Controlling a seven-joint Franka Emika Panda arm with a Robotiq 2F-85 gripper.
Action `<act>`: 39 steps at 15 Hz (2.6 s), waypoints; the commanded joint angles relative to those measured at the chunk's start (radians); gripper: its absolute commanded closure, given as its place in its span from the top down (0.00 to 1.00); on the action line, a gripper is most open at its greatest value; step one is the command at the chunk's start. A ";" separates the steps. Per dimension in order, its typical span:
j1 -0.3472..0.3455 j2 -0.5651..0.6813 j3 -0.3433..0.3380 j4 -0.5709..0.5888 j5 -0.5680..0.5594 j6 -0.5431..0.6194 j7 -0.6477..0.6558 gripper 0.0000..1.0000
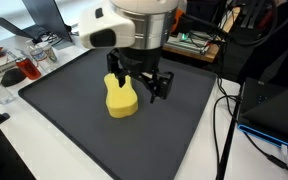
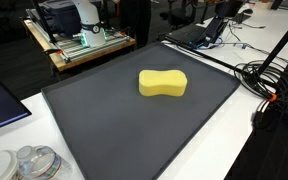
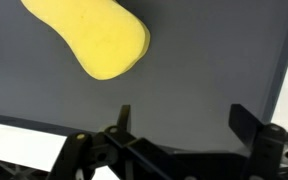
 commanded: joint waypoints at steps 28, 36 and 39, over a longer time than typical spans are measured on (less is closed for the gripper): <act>-0.313 0.321 0.107 0.600 0.174 -0.460 -0.782 1.00; -0.393 0.362 0.126 0.601 0.190 -0.344 -0.841 1.00; -0.417 0.378 0.132 0.593 0.195 -0.345 -0.845 1.00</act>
